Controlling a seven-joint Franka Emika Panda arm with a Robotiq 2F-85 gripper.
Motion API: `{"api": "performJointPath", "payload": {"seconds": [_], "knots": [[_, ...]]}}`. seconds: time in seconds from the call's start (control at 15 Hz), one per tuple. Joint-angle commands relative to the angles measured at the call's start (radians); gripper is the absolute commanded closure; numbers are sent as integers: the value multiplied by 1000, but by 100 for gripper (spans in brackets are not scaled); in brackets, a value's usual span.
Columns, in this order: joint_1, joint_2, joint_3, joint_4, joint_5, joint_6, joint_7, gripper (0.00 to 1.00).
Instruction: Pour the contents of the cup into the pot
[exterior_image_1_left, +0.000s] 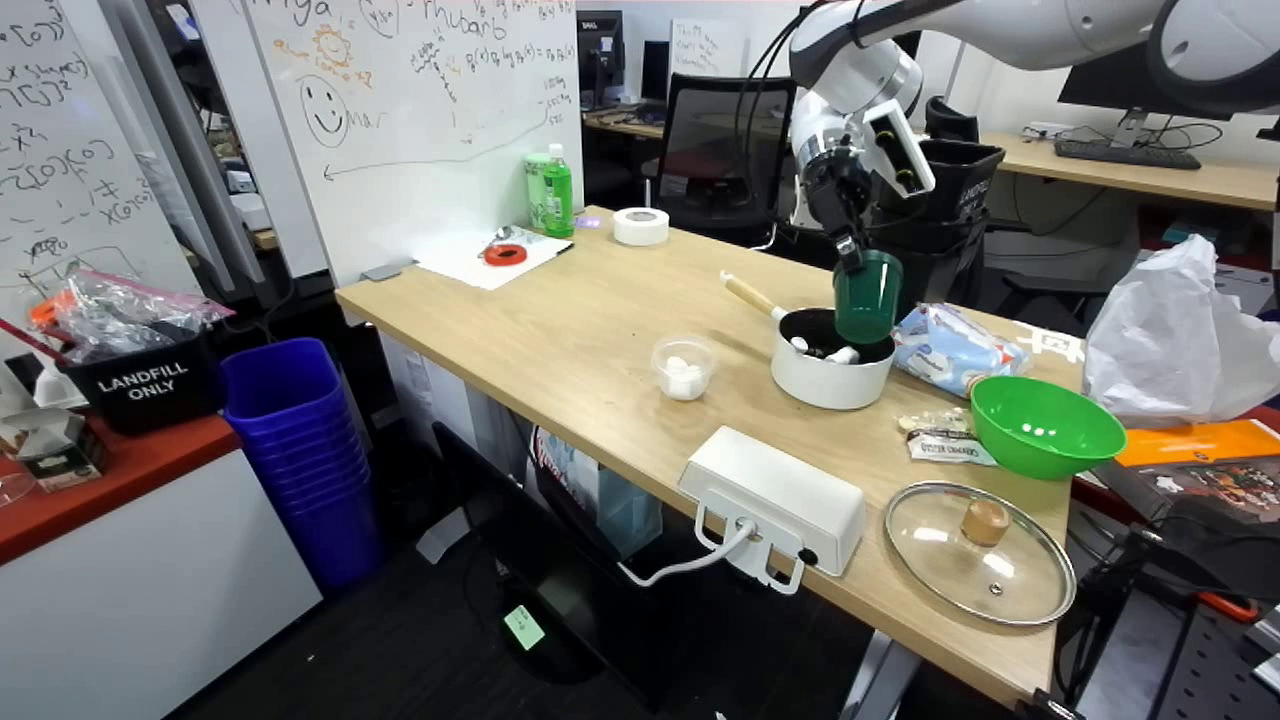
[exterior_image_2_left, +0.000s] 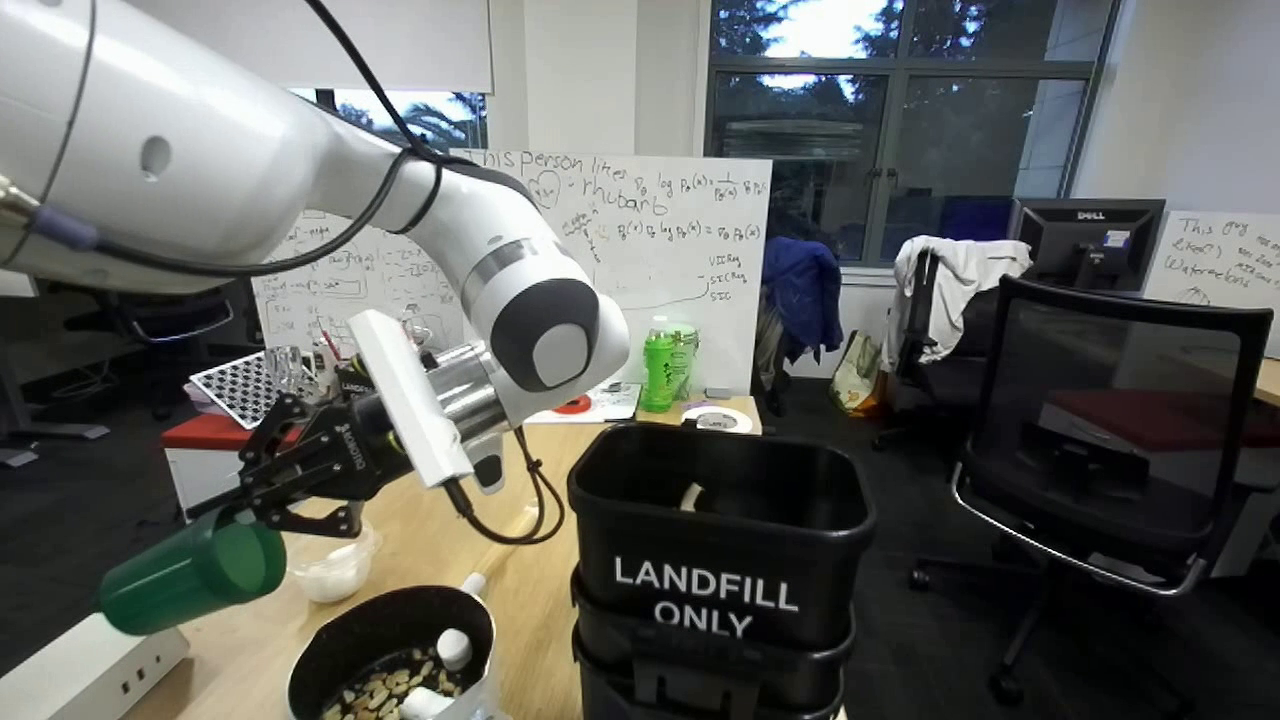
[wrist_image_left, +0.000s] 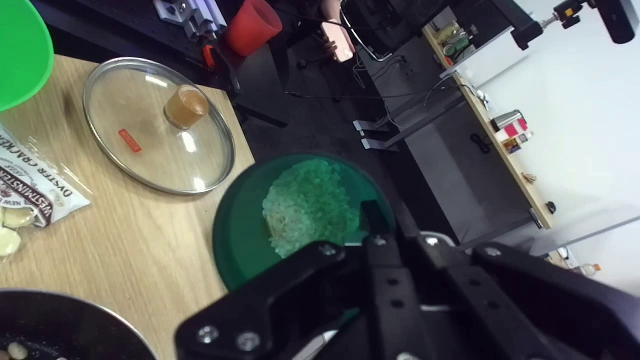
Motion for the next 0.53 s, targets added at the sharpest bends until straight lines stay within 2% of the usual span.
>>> {"api": "performJointPath", "payload": {"seconds": [0.0,0.47], "knots": [[-38,73,37,107,71,-42,64,99],[-70,152,51,206,180,-37,127,99]]}}
